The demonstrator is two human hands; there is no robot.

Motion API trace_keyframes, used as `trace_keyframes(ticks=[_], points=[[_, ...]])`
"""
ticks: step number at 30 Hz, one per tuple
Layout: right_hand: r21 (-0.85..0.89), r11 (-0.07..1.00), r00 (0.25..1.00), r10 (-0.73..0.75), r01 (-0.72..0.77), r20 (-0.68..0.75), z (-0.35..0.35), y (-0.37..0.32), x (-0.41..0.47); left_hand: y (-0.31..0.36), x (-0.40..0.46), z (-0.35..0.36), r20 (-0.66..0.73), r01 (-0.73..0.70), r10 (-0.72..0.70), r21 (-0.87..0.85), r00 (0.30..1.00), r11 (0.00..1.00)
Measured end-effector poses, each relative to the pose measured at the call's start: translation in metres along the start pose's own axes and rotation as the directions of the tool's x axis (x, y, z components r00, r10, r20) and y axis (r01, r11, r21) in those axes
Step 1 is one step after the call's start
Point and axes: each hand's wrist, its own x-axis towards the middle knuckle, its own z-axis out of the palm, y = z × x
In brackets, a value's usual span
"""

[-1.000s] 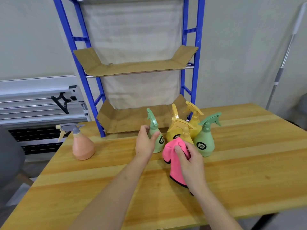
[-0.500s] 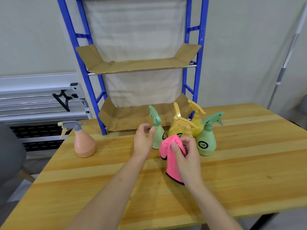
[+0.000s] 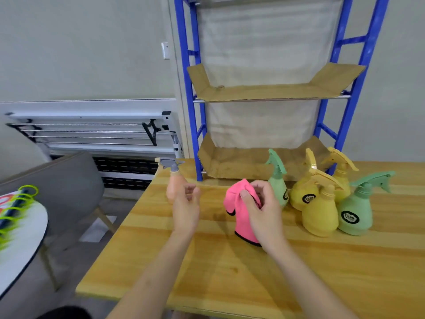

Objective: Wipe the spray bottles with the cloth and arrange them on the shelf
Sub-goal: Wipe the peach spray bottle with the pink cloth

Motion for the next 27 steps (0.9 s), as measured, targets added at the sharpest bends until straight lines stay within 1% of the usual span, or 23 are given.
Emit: trace_keyframes(ticks=[2,4,6,8,10,12,16,20,23,27], points=[[0.006,1.0,1.0,-0.001,0.001,0.022,0.016,-0.004,0.005,-0.002,0.008,-0.015,-0.046,-0.016,0.017,0.028,0.999,0.999],[0.002,1.0,0.999,-0.009,0.009,0.043,0.03,-0.008,0.009,-0.002,0.018,-0.028,-0.107,0.026,-0.023,0.029,0.994,0.999],[0.004,1.0,0.998,-0.015,0.014,0.067,0.041,-0.012,0.013,-0.001,0.031,-0.04,-0.203,0.066,-0.056,0.042,0.978,0.997],[0.023,1.0,0.997,-0.019,0.017,0.08,0.049,-0.015,0.015,0.0,0.047,-0.053,-0.294,0.053,-0.02,0.104,0.956,0.993],[0.035,0.999,0.996,-0.016,0.013,0.086,0.054,-0.016,0.016,0.003,0.063,-0.064,-0.331,0.021,0.031,0.153,0.943,0.988],[0.038,0.999,0.995,-0.02,0.016,0.101,0.057,-0.018,0.017,0.006,0.077,-0.072,-0.298,0.018,0.027,0.148,0.954,0.989],[0.042,0.999,0.992,-0.014,0.009,0.128,0.059,-0.021,0.02,0.016,0.091,-0.075,-0.17,0.062,-0.049,0.069,0.984,0.996],[0.065,0.998,0.992,-0.01,0.002,0.125,0.056,-0.025,0.02,0.02,0.093,-0.073,-0.198,0.076,-0.054,0.107,0.979,0.991],[0.075,0.997,0.993,-0.021,0.013,0.116,0.051,-0.027,0.021,0.023,0.096,-0.071,-0.181,0.095,-0.068,0.142,0.981,0.985],[0.072,0.997,0.992,-0.021,0.012,0.123,0.042,-0.026,0.02,0.026,0.093,-0.068,-0.192,0.114,-0.089,0.123,0.977,0.986]])
